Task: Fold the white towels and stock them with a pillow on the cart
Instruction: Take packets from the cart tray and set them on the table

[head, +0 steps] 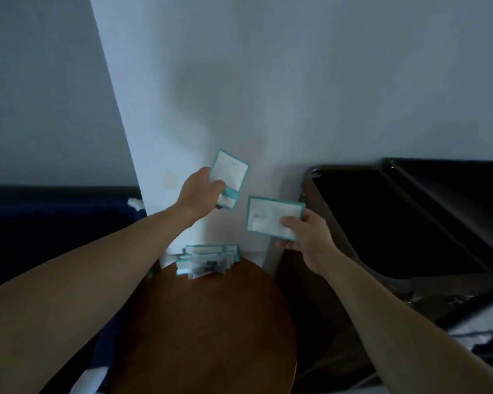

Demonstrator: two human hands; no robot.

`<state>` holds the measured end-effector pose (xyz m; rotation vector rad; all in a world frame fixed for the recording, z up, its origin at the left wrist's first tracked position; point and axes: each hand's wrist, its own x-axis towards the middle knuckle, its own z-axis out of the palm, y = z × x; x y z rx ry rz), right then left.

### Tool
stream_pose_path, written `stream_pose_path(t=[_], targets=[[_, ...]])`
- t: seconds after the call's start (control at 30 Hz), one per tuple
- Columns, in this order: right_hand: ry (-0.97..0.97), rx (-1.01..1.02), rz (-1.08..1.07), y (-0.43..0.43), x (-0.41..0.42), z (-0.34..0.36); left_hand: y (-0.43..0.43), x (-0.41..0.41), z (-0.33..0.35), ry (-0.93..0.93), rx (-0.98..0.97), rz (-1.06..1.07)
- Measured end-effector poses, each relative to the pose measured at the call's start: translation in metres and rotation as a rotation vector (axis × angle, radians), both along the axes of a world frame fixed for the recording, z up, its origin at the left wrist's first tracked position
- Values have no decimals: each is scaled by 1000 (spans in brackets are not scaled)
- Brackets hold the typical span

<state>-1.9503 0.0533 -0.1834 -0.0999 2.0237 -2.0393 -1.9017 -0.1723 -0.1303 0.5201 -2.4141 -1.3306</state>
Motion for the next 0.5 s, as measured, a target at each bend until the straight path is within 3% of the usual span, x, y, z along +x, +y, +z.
stream_pose_path(t=[0.23,0.5], targets=[[209,13,-196,122,3,61,116,-21,74,127,-13,-156],[203,-11,-433,331,32,88,328,-50,97,172,-67,-359]])
